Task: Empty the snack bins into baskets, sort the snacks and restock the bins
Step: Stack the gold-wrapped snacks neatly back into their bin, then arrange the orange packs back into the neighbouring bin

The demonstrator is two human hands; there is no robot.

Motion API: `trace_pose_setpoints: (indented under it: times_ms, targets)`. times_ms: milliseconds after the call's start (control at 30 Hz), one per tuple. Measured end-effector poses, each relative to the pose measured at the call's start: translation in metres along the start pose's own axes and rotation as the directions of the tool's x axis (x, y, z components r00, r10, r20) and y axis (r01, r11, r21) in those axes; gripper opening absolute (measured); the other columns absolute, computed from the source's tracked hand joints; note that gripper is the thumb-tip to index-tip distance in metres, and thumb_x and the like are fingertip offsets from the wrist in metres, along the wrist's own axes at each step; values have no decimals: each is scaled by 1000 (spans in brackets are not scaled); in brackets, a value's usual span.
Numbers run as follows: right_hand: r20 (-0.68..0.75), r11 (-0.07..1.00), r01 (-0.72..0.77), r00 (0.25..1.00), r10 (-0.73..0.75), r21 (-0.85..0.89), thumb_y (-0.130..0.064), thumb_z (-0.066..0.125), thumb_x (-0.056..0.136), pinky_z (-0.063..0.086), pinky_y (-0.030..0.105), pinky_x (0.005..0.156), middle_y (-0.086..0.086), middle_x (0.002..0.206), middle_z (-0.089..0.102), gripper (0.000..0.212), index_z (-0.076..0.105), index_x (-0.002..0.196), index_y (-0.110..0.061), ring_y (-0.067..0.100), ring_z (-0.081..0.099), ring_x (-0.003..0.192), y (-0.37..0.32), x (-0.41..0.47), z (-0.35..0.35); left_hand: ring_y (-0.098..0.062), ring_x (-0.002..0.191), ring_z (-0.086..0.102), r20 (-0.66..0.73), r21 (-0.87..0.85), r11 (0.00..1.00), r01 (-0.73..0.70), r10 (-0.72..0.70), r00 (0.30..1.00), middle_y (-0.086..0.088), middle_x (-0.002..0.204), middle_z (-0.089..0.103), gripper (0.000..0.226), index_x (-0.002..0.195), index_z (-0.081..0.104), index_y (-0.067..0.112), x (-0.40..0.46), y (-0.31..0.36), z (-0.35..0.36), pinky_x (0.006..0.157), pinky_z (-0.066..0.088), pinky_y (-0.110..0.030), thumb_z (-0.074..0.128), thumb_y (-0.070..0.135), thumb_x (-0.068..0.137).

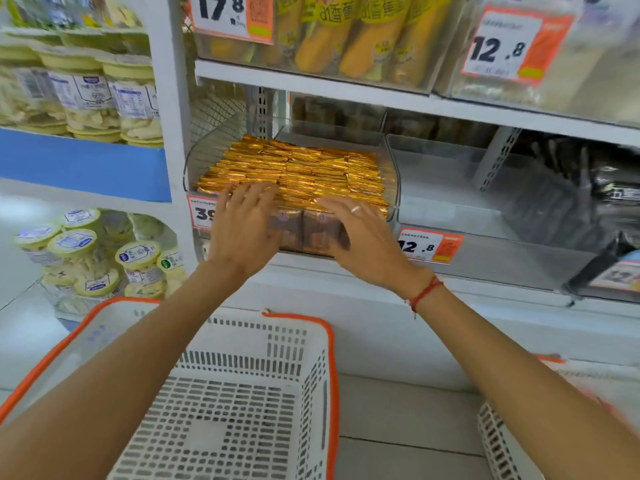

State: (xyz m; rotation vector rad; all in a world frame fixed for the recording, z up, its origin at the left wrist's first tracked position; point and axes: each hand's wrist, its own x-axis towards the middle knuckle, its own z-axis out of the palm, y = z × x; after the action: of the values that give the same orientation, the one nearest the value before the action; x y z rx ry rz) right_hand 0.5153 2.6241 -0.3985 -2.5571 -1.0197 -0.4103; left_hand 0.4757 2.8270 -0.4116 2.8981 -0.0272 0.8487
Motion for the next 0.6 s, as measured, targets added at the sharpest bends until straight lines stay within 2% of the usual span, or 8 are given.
trace_pose_setpoints:
  times_ms: [33,100,167,233,300,367,467,600]
  targets:
    - [-1,998,-37,999,37,56,-16,60,90,43,36,97,1,132,56,48,51,137,-22,17,50,116,1,-22,-4,-30,131,42,-54,-37,999,-11,9,998,-9,139,52,52,134,53,12,-8,7,-4,111,26,-46,67,22,85]
    - [132,975,-176,978,159,133,-16,58,92,51,32,84,-5,111,65,32,63,123,-26,12,60,96,7,-72,-11,-32,117,52,-62,-126,991,-37,30,998,-9,127,61,37,123,61,11,-23,25,-15,95,42,-45,64,17,87]
    - [303,936,-328,912,278,130,-18,57,92,52,31,81,-10,97,66,25,68,111,-30,8,62,84,21,-123,-11,-30,104,61,66,-194,980,-51,65,996,-4,114,68,25,114,67,18,-34,43,-25,79,50,-40,59,21,90]
    - [453,901,-432,813,366,46,-17,58,92,50,30,84,-13,92,62,24,69,110,-29,7,60,83,41,-167,-10,-24,103,63,252,-196,979,-61,111,961,5,108,70,21,109,68,28,-40,63,-28,79,51,-37,56,30,91]
    - [512,852,-524,731,450,-1,-14,58,92,49,27,86,-8,96,62,25,68,112,-24,11,61,90,64,-206,-10,-19,103,63,401,-255,965,-59,161,902,12,108,68,20,107,68,31,-45,91,-27,83,51,-36,56,34,92]
    - [463,790,-613,702,541,6,-12,57,93,48,24,83,-3,99,64,23,68,107,-26,15,64,94,88,-242,-9,-15,100,63,465,-317,947,-54,204,861,14,107,68,18,104,68,32,-53,126,-19,85,48,-32,55,34,92]
    - [320,716,-698,681,659,12,-15,54,94,50,30,87,-5,104,66,23,66,103,-33,16,64,99,124,-289,-2,-16,99,62,531,-391,920,3,223,818,14,106,68,18,103,69,32,-71,181,12,86,46,-30,55,34,92]
    - [16,675,-737,675,738,-36,-9,52,90,53,35,78,1,105,71,29,69,110,-22,22,65,93,153,-345,-4,-17,99,63,604,-398,915,64,208,769,14,107,67,19,103,69,32,-101,248,65,83,44,-28,53,30,92]
